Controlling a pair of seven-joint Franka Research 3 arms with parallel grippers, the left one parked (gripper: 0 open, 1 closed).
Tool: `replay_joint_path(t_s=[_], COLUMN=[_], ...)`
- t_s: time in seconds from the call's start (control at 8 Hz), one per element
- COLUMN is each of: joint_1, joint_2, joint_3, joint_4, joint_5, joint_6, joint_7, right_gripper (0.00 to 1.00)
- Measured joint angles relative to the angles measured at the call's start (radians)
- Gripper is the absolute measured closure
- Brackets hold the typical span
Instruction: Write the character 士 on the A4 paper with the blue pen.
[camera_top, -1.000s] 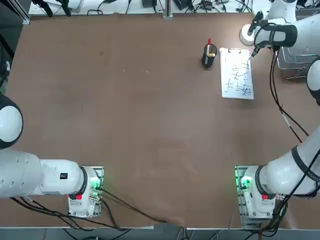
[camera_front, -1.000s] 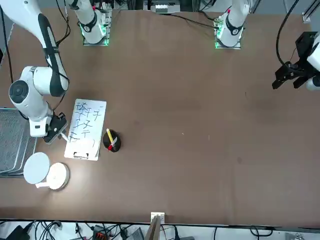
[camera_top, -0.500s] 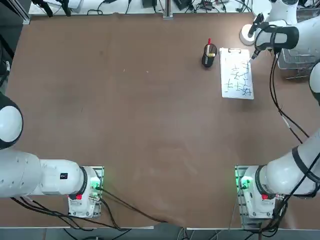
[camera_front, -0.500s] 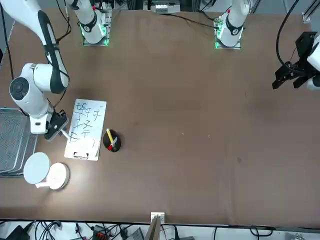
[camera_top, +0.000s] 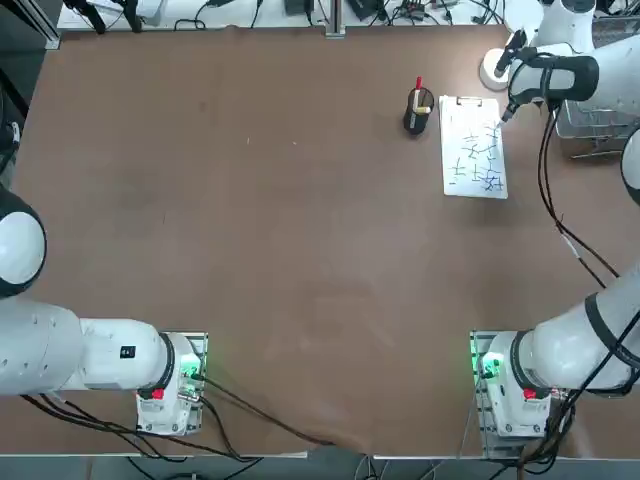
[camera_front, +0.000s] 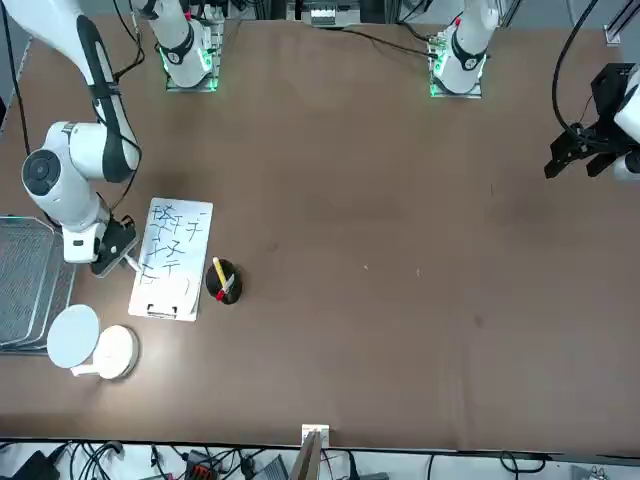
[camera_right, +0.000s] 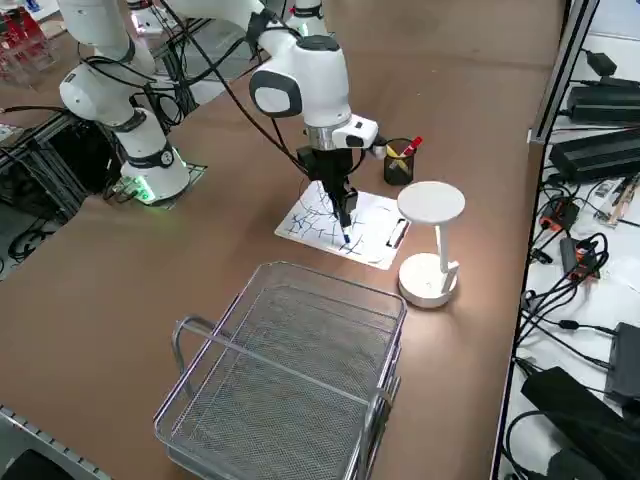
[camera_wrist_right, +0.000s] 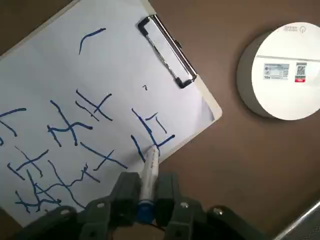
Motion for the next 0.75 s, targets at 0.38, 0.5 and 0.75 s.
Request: replay_joint_path(t_s=[0.38, 0.5, 0.75], joint_1=[0.000, 0.000, 0.000], joint_2=[-0.012, -0.016, -0.021], joint_3=[0.012, 0.013, 0.015], joint_4=[-0.016, -0.022, -0.028], joint_5=[0.000, 0.000, 0.000], joint_6=[0.000, 0.000, 0.000], joint_7=[0.024, 0.031, 0.034], right_gripper=[0.79, 0.79, 0.79])
